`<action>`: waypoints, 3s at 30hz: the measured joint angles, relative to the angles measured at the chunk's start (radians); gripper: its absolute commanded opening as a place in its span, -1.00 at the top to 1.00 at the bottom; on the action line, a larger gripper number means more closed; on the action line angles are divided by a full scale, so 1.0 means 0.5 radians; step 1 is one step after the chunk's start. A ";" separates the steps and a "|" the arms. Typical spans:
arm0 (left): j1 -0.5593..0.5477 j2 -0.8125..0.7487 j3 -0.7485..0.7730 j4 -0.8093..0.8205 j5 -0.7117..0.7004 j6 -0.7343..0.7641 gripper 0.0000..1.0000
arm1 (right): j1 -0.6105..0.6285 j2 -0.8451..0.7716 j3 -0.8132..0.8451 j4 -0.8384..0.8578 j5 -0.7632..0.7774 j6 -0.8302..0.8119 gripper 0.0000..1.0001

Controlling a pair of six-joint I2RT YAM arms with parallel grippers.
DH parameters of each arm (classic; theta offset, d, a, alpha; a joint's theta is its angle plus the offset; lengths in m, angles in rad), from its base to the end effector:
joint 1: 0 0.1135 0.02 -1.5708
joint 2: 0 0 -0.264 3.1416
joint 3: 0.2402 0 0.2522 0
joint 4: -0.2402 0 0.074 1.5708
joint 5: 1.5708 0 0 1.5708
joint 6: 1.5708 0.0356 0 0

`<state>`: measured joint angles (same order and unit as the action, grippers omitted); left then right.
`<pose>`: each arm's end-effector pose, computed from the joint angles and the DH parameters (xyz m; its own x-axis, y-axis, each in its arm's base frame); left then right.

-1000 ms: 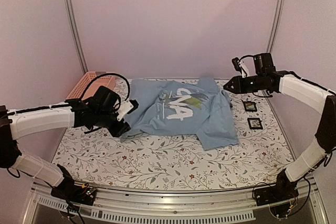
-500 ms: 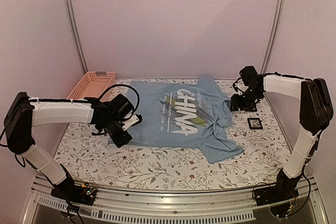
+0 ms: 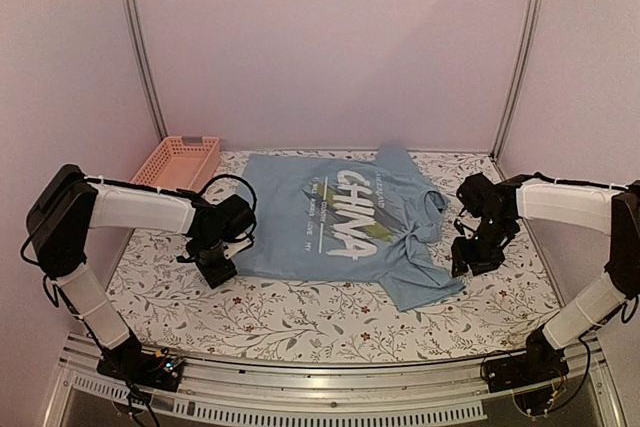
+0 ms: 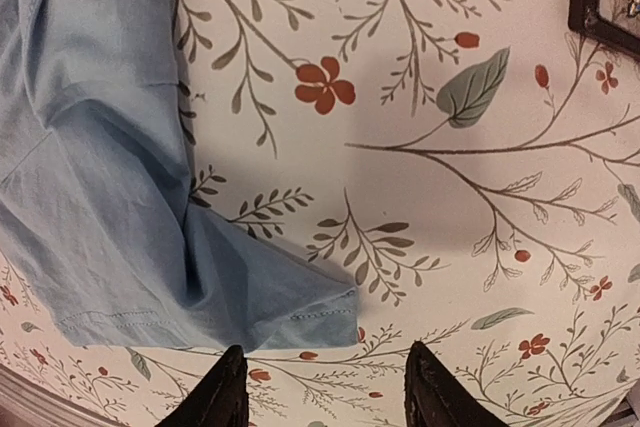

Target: Pin the brooch onto the clothing

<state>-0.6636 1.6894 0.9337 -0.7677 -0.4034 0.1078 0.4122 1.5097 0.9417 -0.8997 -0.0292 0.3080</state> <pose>0.2258 -0.1588 0.1447 -0.7229 0.6909 -0.0049 0.6333 0.6655 0.3949 0.2322 0.1027 0.1868 -0.9907 -0.1025 -0.0893 -0.1079 0.9924 0.0589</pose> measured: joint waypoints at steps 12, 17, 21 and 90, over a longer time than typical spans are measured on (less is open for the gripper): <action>0.033 0.051 0.030 0.053 -0.064 0.024 -0.23 | 0.000 0.056 -0.253 0.195 -0.217 0.072 -0.04; 0.056 0.054 0.012 0.116 -0.060 0.048 0.17 | 0.000 0.113 -0.231 0.239 -0.204 0.067 0.20; 0.060 0.054 -0.014 0.180 -0.046 0.075 0.40 | 0.000 0.117 -0.233 0.271 -0.185 0.061 0.76; 0.051 -0.285 0.704 0.549 -0.694 0.553 1.00 | -0.340 -0.586 0.645 0.671 -0.645 -0.130 1.00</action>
<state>-0.6380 1.5471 1.2858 -0.4931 -0.7502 0.3843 0.2424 1.2167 1.2644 -0.5640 -0.3515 0.2428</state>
